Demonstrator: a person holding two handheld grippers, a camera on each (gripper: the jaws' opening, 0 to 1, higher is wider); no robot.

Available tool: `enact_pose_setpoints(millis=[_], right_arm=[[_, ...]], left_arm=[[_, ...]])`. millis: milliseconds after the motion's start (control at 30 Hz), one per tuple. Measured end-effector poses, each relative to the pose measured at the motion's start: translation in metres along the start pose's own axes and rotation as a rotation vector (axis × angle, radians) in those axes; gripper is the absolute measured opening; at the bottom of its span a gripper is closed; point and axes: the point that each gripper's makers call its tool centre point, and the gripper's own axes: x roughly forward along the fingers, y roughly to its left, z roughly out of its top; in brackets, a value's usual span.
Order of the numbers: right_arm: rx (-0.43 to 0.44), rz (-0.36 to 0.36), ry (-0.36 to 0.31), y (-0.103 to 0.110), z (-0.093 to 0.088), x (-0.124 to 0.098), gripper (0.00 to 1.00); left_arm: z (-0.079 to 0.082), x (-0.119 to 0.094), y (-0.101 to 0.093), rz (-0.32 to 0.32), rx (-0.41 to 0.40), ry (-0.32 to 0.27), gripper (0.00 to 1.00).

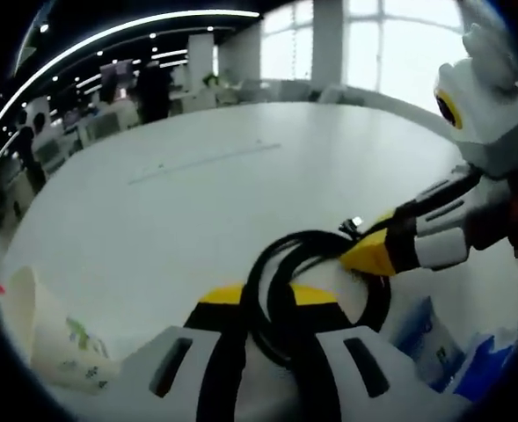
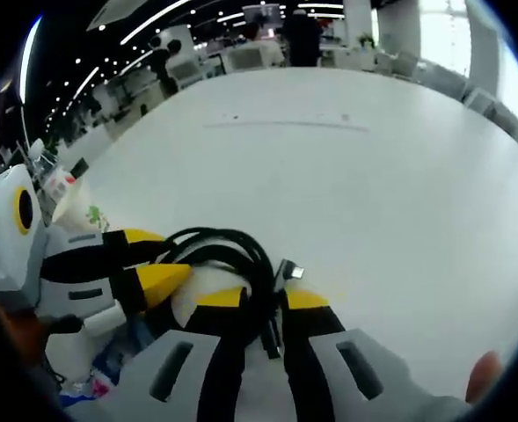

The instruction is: Arrange the tabletop items into an orderly group along one side of the table until the central work area is clear of visible clutter.

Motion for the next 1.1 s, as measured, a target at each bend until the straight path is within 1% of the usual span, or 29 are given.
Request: enact_pose_setpoints(millis=[67, 167, 200, 300, 500, 633, 733, 833, 867, 900, 967, 1100], right_arm=[[0.006, 0.007, -0.003, 0.002, 0.0, 0.0, 0.14], [0.034, 0.019, -0.007, 0.002, -0.001, 0.0, 0.12], [0.04, 0.022, -0.01, 0.002, -0.001, 0.0, 0.12], [0.044, 0.021, -0.018, -0.001, 0.002, -0.003, 0.12], [0.051, 0.012, -0.071, -0.009, 0.017, -0.015, 0.11], [0.058, -0.001, -0.099, -0.019, 0.024, -0.029, 0.11], [0.057, -0.015, -0.116, -0.025, 0.027, -0.039, 0.11], [0.06, -0.032, -0.132, -0.038, 0.029, -0.054, 0.11], [0.062, -0.037, -0.135, -0.041, 0.028, -0.058, 0.11], [0.063, -0.045, -0.137, -0.046, 0.027, -0.064, 0.11], [0.065, -0.056, -0.138, -0.053, 0.024, -0.07, 0.11], [0.081, -0.073, -0.119, -0.068, 0.009, -0.082, 0.11]], left_arm=[[0.0, -0.001, 0.002, 0.009, -0.009, -0.001, 0.12], [0.002, -0.001, 0.0, -0.003, -0.007, -0.006, 0.08], [0.002, 0.0, -0.002, -0.01, -0.01, 0.001, 0.06], [0.007, 0.001, -0.003, -0.008, -0.005, 0.002, 0.05], [0.029, -0.002, -0.007, -0.017, 0.004, -0.034, 0.05], [0.041, -0.004, -0.016, -0.03, 0.016, -0.053, 0.05], [0.05, -0.006, -0.027, -0.046, 0.022, -0.068, 0.05], [0.062, -0.009, -0.042, -0.067, 0.037, -0.086, 0.05], [0.063, -0.009, -0.045, -0.071, 0.04, -0.088, 0.05], [0.066, -0.009, -0.054, -0.087, 0.044, -0.088, 0.05], [0.069, -0.009, -0.066, -0.104, 0.052, -0.091, 0.06], [0.065, -0.008, -0.088, -0.134, 0.067, -0.074, 0.06]])
